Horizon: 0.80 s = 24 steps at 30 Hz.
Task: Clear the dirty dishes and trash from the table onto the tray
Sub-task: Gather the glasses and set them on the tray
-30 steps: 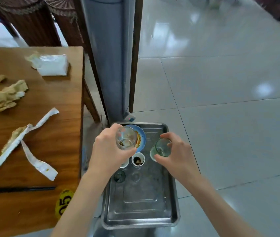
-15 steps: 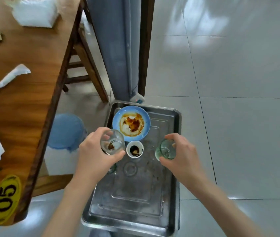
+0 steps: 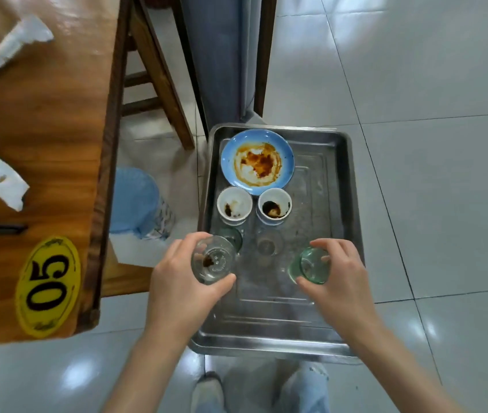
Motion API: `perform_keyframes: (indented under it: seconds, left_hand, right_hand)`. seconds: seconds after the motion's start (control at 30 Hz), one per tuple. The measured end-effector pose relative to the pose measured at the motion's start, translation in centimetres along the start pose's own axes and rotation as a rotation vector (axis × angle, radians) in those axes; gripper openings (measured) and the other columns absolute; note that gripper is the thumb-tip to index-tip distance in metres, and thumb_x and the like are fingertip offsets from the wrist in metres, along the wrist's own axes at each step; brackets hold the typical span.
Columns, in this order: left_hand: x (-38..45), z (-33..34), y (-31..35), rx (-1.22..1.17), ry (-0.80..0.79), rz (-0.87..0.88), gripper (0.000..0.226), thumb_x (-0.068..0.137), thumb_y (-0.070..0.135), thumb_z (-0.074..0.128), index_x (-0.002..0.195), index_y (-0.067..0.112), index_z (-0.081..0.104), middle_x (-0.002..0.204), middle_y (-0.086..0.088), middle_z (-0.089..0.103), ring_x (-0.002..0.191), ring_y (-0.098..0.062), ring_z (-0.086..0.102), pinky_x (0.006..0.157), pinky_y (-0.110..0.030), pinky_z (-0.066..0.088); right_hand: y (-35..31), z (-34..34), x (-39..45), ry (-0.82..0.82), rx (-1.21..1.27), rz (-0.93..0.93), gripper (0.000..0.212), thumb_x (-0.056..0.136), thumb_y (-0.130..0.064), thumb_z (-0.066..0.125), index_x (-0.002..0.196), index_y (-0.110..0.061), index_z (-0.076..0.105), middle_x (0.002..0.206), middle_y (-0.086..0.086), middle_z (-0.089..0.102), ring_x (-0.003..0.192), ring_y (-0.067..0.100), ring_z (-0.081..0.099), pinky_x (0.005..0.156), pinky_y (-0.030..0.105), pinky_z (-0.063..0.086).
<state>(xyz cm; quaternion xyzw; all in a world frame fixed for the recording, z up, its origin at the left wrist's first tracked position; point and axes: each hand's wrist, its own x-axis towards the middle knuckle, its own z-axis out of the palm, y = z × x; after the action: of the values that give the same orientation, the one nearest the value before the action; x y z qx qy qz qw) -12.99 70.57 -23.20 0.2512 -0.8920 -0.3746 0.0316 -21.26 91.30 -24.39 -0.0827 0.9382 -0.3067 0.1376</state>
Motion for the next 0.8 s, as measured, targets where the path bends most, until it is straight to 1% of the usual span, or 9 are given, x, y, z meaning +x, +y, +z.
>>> perform_keyframes:
  seconds: [0.1,0.2,0.33,0.4,0.43,0.53,0.57,0.7,0.8]
  left_hand:
    - [-1.3,0.8,-2.4,0.010,-0.010,0.010,0.057,0.052,0.033,0.085,0.101,0.036,0.056,0.092,0.017,0.059,0.082,0.002,0.055,0.069,-0.003,0.037]
    - [-2.1,2.1,-4.7,0.002,-0.013,-0.011,0.057,0.052,0.031,0.086,0.100,0.034,0.057,0.089,0.019,0.058,0.080,0.005,0.053,0.069,-0.001,0.037]
    - [-2.2,4.4,-6.8,-0.027,0.001,-0.032,0.058,0.054,0.030,0.086,0.103,0.033,0.056,0.091,0.018,0.058,0.083,0.000,0.055,0.072,-0.007,0.040]
    - [-1.9,5.7,-7.6,-0.041,0.000,-0.045,0.065,0.055,0.030,0.087,0.111,0.031,0.054,0.098,0.015,0.061,0.089,-0.004,0.057,0.079,-0.016,0.044]
    - [-1.9,6.3,-7.8,-0.045,0.002,-0.054,0.070,0.055,0.030,0.087,0.115,0.032,0.051,0.100,0.015,0.061,0.091,-0.004,0.056,0.082,-0.016,0.043]
    - [-1.6,7.6,-8.4,-0.081,0.014,-0.082,0.084,0.054,0.029,0.088,0.124,0.036,0.043,0.097,0.016,0.059,0.090,0.002,0.049,0.077,-0.001,0.031]
    - [-1.5,8.0,-8.6,-0.093,0.018,-0.087,0.087,0.054,0.028,0.089,0.125,0.036,0.041,0.097,0.016,0.058,0.090,0.002,0.048,0.076,0.000,0.030]
    - [-1.0,9.2,-9.1,-0.106,0.034,-0.077,0.092,0.054,0.025,0.089,0.130,0.034,0.037,0.104,0.008,0.063,0.099,-0.008,0.055,0.085,-0.018,0.038]
    - [-0.7,9.7,-9.1,-0.097,0.056,-0.069,0.093,0.055,0.025,0.089,0.130,0.035,0.034,0.104,0.008,0.064,0.103,-0.013,0.056,0.090,-0.025,0.042]
  right_hand:
    - [0.1,2.8,-1.3,0.050,0.020,0.014,0.052,0.064,-0.013,0.084,0.109,-0.018,0.057,0.106,-0.003,0.049,0.083,0.008,0.052,0.074,0.016,0.040]
    - [0.4,5.3,-2.0,0.066,0.037,0.024,0.059,0.065,-0.012,0.083,0.116,-0.018,0.054,0.108,-0.001,0.050,0.088,0.007,0.050,0.081,0.019,0.045]
    - [0.9,8.3,-2.0,0.069,0.084,0.015,0.094,0.064,-0.013,0.085,0.141,-0.019,0.031,0.114,0.001,0.050,0.101,0.011,0.050,0.087,0.019,0.039]
    - [1.2,9.5,-1.7,0.082,0.116,0.008,0.104,0.064,-0.012,0.085,0.146,-0.022,0.021,0.118,0.004,0.051,0.108,0.014,0.051,0.090,0.021,0.039]
    - [1.3,10.0,-1.7,0.090,0.124,0.003,0.107,0.064,-0.011,0.085,0.146,-0.023,0.018,0.120,0.006,0.051,0.109,0.015,0.051,0.089,0.021,0.039]
    - [1.8,11.2,-1.4,0.098,0.128,-0.001,0.111,0.064,-0.012,0.085,0.147,-0.026,0.012,0.119,0.006,0.051,0.107,0.014,0.051,0.085,0.019,0.037]
    - [2.0,11.5,-1.3,0.099,0.132,0.002,0.112,0.064,-0.011,0.084,0.148,-0.026,0.011,0.118,0.005,0.051,0.105,0.013,0.051,0.085,0.018,0.036]
    - [2.6,12.5,-0.8,0.117,0.160,-0.004,0.115,0.064,-0.011,0.084,0.148,-0.029,0.007,0.115,0.003,0.051,0.101,0.009,0.048,0.084,0.017,0.035]
    - [2.7,12.9,-0.4,0.142,0.171,-0.031,0.117,0.063,-0.011,0.085,0.148,-0.030,0.006,0.107,-0.001,0.050,0.092,-0.002,0.042,0.076,0.002,0.033]
